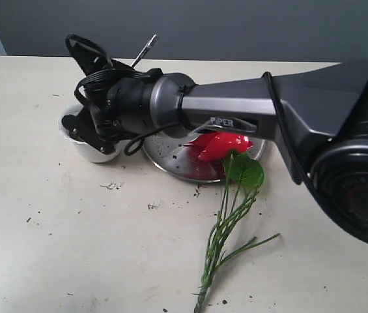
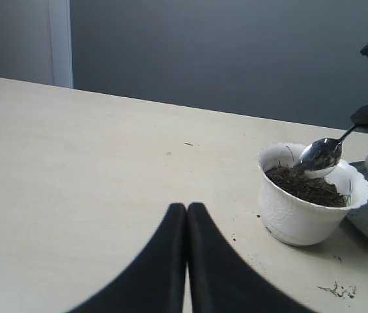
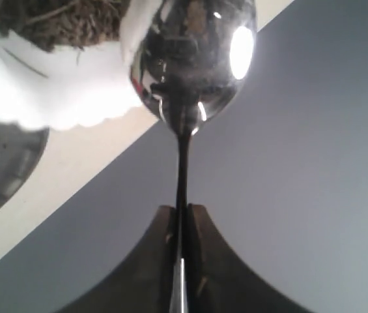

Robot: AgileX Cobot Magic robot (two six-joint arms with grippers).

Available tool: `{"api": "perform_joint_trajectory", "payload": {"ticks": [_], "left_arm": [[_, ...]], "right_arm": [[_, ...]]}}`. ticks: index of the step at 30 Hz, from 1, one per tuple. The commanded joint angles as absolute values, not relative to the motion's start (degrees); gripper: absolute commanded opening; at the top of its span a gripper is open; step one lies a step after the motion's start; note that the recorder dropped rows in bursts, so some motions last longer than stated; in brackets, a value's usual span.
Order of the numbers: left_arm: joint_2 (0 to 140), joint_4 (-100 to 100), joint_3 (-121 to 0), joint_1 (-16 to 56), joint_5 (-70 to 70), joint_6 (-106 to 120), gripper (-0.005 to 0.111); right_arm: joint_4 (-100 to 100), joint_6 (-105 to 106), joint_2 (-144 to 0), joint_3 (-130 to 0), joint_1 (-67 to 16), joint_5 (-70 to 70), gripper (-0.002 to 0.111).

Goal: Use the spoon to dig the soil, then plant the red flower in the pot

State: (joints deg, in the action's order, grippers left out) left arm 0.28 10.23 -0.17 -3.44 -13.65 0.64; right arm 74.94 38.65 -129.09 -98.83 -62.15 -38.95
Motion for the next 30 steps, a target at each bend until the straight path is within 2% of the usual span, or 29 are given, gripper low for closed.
{"api": "perform_joint_trajectory", "payload": {"ticks": [1,11,20,30], "left_arm": [[0.0,10.1,0.0,-3.3,-13.7,0.6,0.0],[0.0,10.1,0.0,-3.3,-13.7,0.6,0.0],[0.0,10.1,0.0,-3.3,-13.7,0.6,0.0],[0.0,10.1,0.0,-3.3,-13.7,0.6,0.0]], "right_arm": [[74.0,39.2,-130.6,-99.2,-62.3,-38.8,-0.001],[73.0,39.3,-130.9,-99.2,-62.4,-37.9,-0.001],[83.5,39.0,-126.7,-99.2,-61.7,-40.6,-0.001],[72.2,48.6,-125.8,-99.2,-61.4,-39.0,-0.001]]}}
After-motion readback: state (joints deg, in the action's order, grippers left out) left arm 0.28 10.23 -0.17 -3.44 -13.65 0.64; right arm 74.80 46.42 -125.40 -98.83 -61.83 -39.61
